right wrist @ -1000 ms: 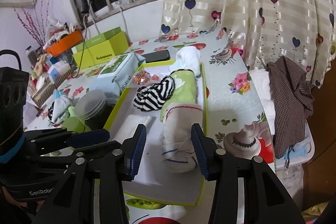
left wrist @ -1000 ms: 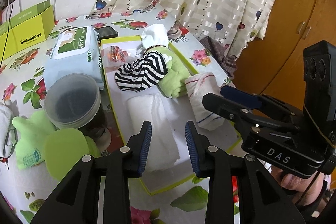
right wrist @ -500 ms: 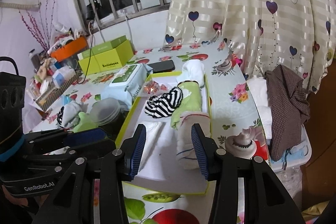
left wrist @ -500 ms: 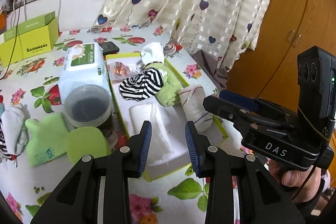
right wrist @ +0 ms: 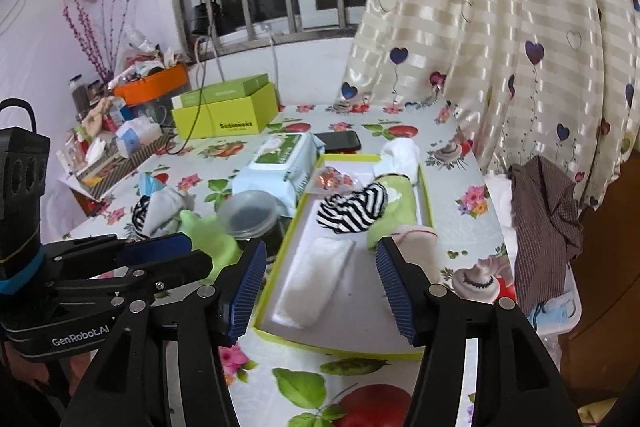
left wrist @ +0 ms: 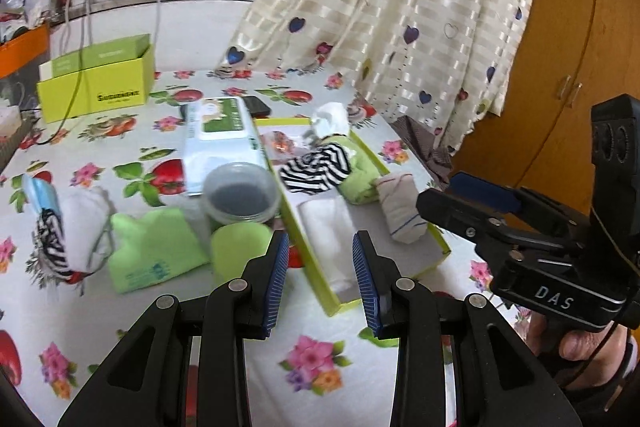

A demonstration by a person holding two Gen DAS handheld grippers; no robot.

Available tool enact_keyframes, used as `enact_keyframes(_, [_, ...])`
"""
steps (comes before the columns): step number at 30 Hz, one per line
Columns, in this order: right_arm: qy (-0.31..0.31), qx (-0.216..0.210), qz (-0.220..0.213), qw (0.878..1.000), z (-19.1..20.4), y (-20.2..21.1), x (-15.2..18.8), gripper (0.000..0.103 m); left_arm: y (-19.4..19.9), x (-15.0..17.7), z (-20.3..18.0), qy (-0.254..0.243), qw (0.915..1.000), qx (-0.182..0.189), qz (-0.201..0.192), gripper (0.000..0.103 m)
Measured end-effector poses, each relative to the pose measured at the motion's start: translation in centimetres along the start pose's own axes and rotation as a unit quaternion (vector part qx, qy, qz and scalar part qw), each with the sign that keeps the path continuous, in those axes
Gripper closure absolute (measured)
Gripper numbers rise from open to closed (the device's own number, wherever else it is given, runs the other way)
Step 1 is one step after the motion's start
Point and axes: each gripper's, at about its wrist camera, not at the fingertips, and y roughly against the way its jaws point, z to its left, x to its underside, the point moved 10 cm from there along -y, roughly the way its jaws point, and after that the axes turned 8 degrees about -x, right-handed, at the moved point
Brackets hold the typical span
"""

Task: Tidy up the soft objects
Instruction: 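Withdraw both tools from the tray back toward the pile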

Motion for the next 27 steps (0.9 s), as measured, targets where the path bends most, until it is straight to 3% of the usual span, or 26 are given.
enact_keyframes(13, [0.033,-0.024,0.019,0.999,4.7,-1.8,0.0,0.044,2.0,0.8,4.7,0.03,0.9993,-0.018,-0.013,0.068])
enact_keyframes(27, [0.047,-0.059,0.049,0.996,8.3,-4.8,0.4,0.044,1.6,2.7,10.9,0.063,0.9966,-0.053,0.005,0.068])
